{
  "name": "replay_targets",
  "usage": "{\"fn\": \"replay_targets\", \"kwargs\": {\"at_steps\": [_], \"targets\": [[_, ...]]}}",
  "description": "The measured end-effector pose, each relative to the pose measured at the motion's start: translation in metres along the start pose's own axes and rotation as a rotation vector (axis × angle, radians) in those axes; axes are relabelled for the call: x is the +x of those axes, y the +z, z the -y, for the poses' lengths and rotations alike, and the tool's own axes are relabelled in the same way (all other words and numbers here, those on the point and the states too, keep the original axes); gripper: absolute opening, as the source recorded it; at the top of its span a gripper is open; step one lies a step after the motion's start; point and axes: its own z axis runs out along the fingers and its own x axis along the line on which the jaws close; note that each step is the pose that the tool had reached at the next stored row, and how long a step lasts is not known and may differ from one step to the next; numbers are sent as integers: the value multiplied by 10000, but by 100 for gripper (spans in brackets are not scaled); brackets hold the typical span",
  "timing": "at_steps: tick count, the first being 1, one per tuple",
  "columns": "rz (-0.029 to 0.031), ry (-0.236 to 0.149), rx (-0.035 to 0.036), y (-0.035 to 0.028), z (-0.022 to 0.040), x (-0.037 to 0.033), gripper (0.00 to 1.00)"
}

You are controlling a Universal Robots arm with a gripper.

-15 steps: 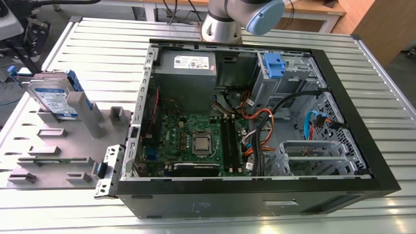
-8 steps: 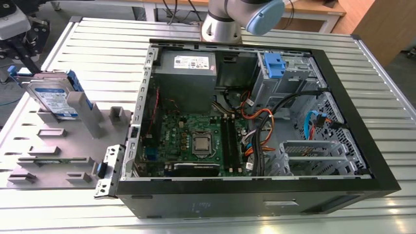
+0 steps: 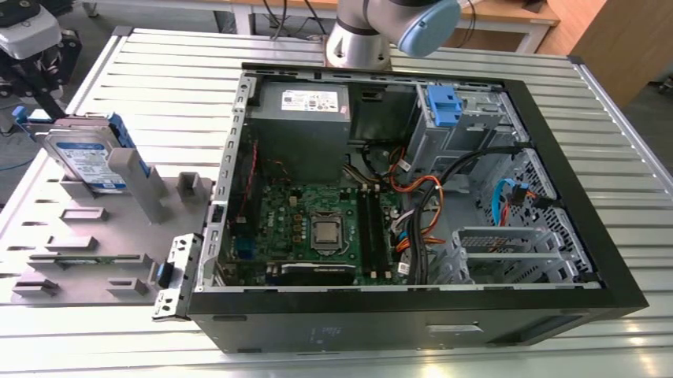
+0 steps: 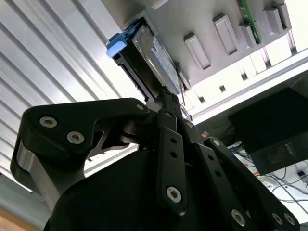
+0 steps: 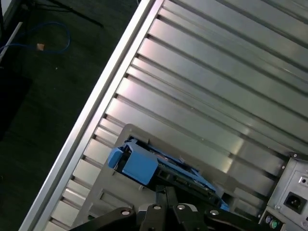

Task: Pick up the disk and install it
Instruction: 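Pick up the disk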

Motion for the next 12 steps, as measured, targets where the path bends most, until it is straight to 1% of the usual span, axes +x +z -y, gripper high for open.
{"fn": "replay_targets", "kwargs": {"at_steps": [12], "targets": [[-86, -2165, -31, 3, 0, 0, 11]]}}
